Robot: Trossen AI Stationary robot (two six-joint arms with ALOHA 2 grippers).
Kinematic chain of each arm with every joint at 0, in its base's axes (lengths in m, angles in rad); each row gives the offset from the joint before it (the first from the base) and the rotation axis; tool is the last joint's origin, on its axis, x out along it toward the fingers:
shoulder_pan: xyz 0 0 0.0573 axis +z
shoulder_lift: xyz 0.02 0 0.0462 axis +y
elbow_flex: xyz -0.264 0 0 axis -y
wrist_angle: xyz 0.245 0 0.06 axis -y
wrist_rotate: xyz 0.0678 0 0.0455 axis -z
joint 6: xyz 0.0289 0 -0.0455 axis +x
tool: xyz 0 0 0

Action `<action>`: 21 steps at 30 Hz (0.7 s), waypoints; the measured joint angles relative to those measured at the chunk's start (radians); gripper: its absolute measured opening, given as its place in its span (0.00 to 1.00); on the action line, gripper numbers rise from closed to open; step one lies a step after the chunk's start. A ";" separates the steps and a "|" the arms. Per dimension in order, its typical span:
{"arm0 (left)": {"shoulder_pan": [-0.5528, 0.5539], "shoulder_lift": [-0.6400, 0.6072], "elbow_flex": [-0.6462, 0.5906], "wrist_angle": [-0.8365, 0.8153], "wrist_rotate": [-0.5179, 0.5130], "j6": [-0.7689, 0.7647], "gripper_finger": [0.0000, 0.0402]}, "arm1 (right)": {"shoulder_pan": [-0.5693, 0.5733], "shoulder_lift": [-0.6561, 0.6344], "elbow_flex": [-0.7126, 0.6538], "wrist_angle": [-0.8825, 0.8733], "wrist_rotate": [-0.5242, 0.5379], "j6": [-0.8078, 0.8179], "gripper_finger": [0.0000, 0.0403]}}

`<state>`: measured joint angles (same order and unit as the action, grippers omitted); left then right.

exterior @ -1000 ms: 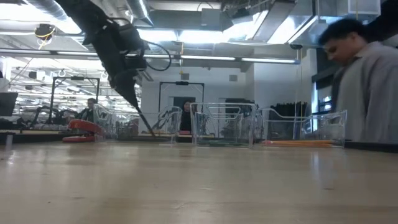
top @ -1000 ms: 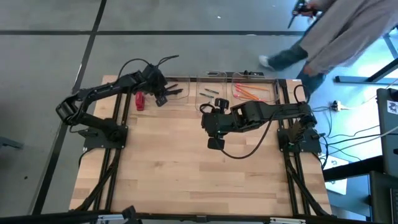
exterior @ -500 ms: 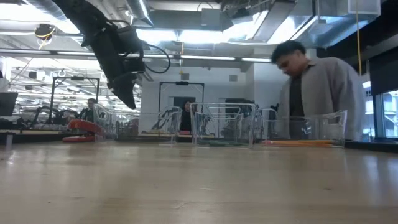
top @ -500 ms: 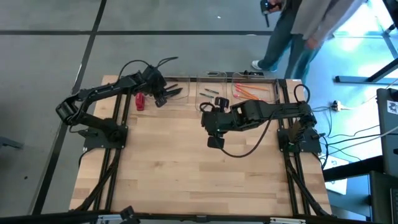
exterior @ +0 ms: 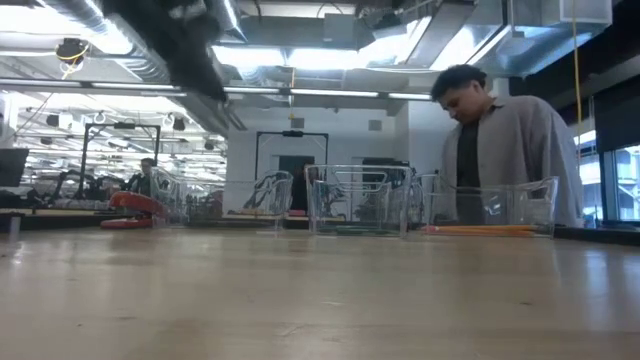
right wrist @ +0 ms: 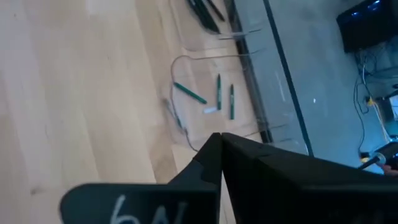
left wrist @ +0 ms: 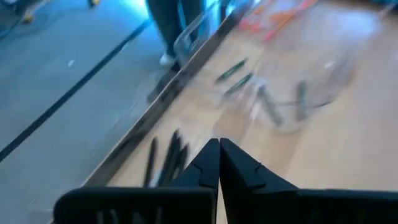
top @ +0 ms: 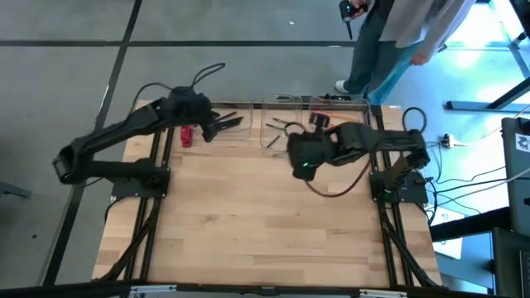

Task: Sort crayons/erasers/pens/pencils in bins
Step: Return to Home Position

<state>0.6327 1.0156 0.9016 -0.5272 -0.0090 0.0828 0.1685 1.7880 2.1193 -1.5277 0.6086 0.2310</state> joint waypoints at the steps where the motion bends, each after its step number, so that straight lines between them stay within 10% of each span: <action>1: -0.020 -0.035 0.000 -0.006 0.000 -0.018 0.00 | -0.005 -0.021 0.000 -0.007 0.000 0.001 0.03; 9: -0.218 -0.259 0.000 -0.149 -0.096 -0.157 0.00 | -0.034 -0.252 -0.100 0.051 -0.080 0.002 0.01; 21: -0.493 -0.487 -0.100 -0.069 -0.217 -0.263 0.00 | -0.036 -0.796 -0.784 0.681 -0.331 0.022 0.01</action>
<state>0.1397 0.5284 0.8020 -0.5967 -0.2257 -0.1805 0.1329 0.9921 1.3355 -0.8463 0.2774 0.2529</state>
